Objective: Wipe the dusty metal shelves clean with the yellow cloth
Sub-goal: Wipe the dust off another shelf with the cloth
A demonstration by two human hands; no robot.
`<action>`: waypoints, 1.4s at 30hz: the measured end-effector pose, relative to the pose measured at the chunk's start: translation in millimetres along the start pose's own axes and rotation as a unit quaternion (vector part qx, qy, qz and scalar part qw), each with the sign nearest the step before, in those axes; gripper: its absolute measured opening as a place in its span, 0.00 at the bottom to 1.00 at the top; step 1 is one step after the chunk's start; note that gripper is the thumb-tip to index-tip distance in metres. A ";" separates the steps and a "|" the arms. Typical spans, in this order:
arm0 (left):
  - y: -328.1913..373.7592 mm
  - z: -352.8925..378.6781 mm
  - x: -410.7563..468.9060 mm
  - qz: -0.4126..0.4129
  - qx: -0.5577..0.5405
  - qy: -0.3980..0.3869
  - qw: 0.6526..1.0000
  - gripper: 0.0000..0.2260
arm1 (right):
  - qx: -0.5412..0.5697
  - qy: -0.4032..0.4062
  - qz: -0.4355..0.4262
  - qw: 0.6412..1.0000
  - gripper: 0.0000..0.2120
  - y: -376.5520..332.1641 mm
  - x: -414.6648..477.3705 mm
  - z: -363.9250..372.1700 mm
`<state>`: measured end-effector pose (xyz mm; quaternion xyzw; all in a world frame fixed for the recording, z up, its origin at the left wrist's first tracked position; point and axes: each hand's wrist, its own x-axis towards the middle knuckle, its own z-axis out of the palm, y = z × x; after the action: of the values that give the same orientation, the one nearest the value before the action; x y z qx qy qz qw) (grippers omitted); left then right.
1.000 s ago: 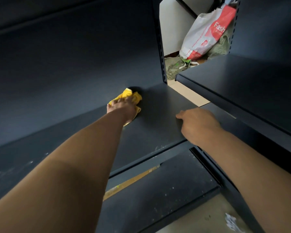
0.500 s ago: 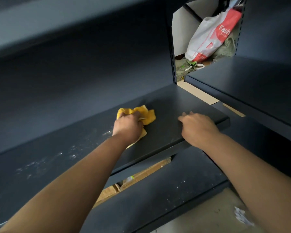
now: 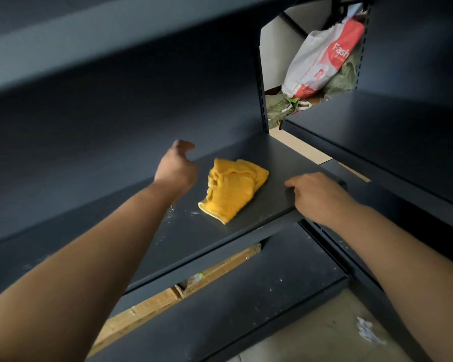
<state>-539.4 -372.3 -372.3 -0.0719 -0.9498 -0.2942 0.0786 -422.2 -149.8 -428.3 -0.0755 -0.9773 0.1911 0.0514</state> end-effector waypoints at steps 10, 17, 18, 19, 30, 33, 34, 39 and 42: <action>23.3 83.8 -49.2 0.140 0.135 -0.241 0.951 0.24 | 0.073 0.053 0.023 0.996 0.24 11.1 6.4 -5.2; 40.2 90.9 -89.7 0.217 0.197 -0.209 0.933 0.23 | 0.024 0.097 -0.011 0.995 0.15 0.5 -12.9 -12.5; 34.7 87.5 -92.4 0.221 0.198 -0.204 0.933 0.23 | 0.012 0.101 -0.019 0.995 0.15 -0.1 -13.7 -11.4; 29.1 83.4 -95.0 0.226 0.200 -0.202 0.932 0.23 | 0.006 0.102 -0.025 0.994 0.15 -0.5 -13.8 -9.4; -19.3 43.4 -107.3 0.222 0.221 -0.202 0.928 0.24 | -0.003 0.072 -0.039 0.997 0.24 -11.0 -9.6 16.9; -2.6 60.7 -82.5 0.209 0.220 -0.208 0.930 0.24 | -0.015 0.084 -0.009 0.996 0.23 -8.4 -7.0 15.5; 3.7 67.2 -70.5 0.201 0.214 -0.215 0.931 0.23 | -0.027 0.091 -0.002 0.995 0.21 -5.8 -6.0 14.5; 37.9 101.5 -15.5 0.187 0.221 -0.241 0.926 0.23 | -0.094 0.054 0.011 0.994 0.17 16.6 3.4 10.5; 59.2 121.2 8.3 0.178 0.223 -0.245 0.927 0.23 | -0.117 0.027 0.007 0.993 0.16 23.8 12.8 7.1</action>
<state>-549.6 -254.1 -437.0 -0.2899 -0.9522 -0.0296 -0.0913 -432.7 -128.5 -443.0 -0.0931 -0.9906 0.0739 0.0670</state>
